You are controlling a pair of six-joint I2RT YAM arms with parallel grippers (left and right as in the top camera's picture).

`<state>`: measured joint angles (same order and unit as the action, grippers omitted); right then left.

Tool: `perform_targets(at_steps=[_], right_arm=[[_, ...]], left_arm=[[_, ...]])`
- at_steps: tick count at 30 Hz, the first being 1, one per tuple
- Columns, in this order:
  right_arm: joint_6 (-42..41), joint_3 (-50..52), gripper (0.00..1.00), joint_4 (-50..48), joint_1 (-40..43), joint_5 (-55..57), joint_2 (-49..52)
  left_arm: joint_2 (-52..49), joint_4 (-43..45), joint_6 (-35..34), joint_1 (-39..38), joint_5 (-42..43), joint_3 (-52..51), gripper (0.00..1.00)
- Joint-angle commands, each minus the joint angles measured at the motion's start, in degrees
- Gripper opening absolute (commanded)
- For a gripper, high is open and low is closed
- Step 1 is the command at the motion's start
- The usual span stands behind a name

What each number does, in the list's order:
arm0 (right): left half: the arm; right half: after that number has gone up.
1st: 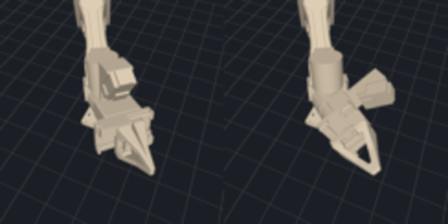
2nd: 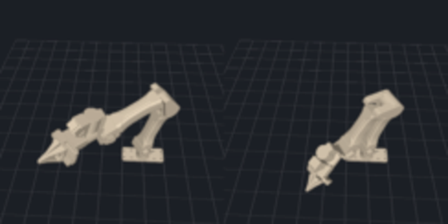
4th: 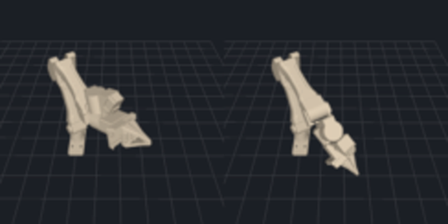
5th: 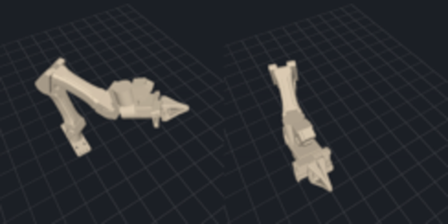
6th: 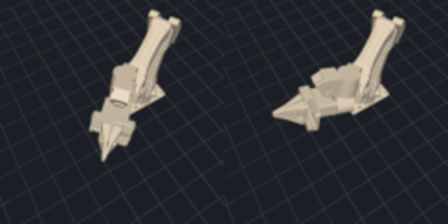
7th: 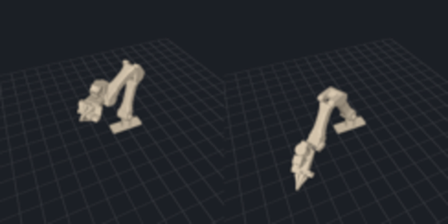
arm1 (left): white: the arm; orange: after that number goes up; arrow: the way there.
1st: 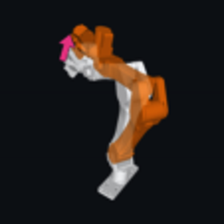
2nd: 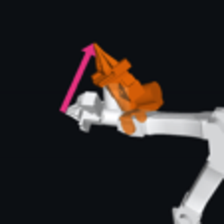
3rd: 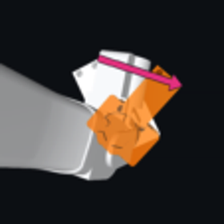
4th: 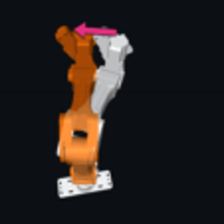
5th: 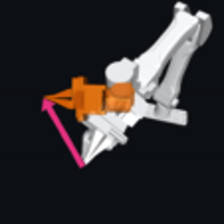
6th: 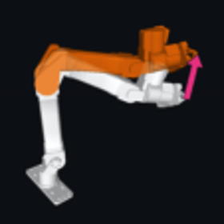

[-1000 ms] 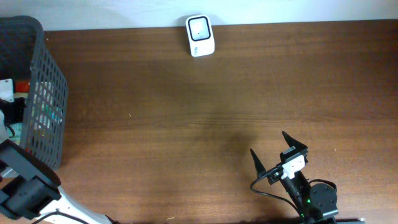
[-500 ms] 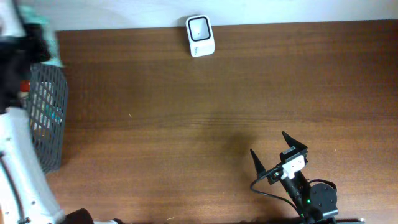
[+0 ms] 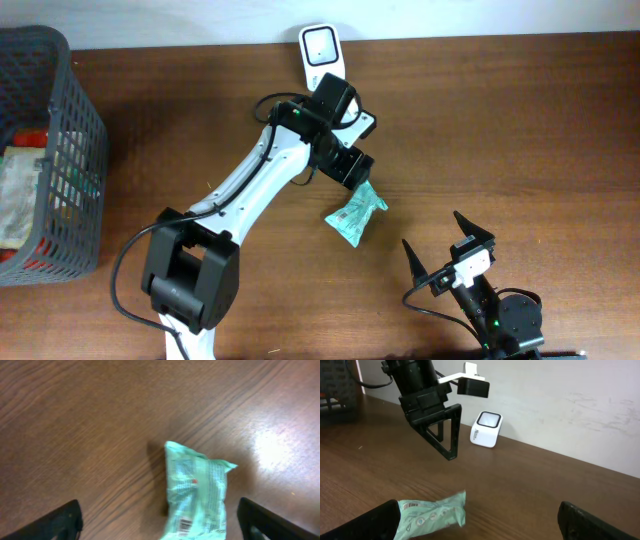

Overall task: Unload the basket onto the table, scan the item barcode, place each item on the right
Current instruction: 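Pick a mint-green wrapped pack from the basket with the left gripper, drop on table, then pick a yellow-white snack bag from the basket with the left gripper, place center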

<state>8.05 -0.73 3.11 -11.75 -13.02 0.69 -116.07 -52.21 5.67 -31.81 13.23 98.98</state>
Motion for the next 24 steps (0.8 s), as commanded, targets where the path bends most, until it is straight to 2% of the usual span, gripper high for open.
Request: perform_targets(at_steps=[1,3,4,5,7,9,11,12,14,17,22,24], right_arm=[[-0.1,0.4,0.99,0.1,0.2,-0.3,-0.4],[-0.1,0.4,0.99,0.1,0.2,-0.3,-0.4],[-0.1,0.4,0.99,0.1,0.2,-0.3,-0.4],[-0.1,0.4,0.99,0.1,0.2,-0.3,-0.4],[-0.1,0.4,0.99,0.1,0.2,-0.3,-0.4],[-0.1,0.4,0.99,0.1,0.2,-0.3,-0.4],[-0.1,0.4,0.99,0.1,0.2,-0.3,-0.4],[-0.1,0.4,0.99,0.1,0.2,-0.3,-0.4],[-0.1,0.4,0.99,0.1,0.2,-0.3,-0.4],[-0.1,0.4,0.99,0.1,0.2,-0.3,-0.4],[-0.1,0.4,0.99,0.1,0.2,-0.3,-0.4],[-0.1,0.4,0.99,0.1,0.2,-0.3,-0.4]], left_arm=[[-0.7,-1.9,-0.2,2.4,-1.7,5.6,0.99],[-0.1,-5.8,0.6,6.1,-2.1,15.2,0.99],[1.0,-9.0,0.6,9.9,-5.7,23.5,0.99],[1.4,-10.0,0.6,11.8,-7.4,26.9,0.99],[3.2,-10.9,0.3,20.9,-13.0,38.8,0.99],[5.3,-10.9,-6.7,30.6,-23.6,43.5,0.99],[6.1,-11.6,-13.7,41.5,-32.8,43.6,0.99],[5.9,-12.5,-14.5,45.9,-33.6,43.4,0.99],[5.7,-13.5,-15.5,53.9,-33.6,41.3,0.99],[5.6,-13.7,-15.5,60.0,-33.4,34.9,0.99],[5.4,-4.5,-6.8,66.1,-30.0,6.0,1.00],[5.4,-1.1,-3.1,67.6,-29.4,-0.6,1.00]])
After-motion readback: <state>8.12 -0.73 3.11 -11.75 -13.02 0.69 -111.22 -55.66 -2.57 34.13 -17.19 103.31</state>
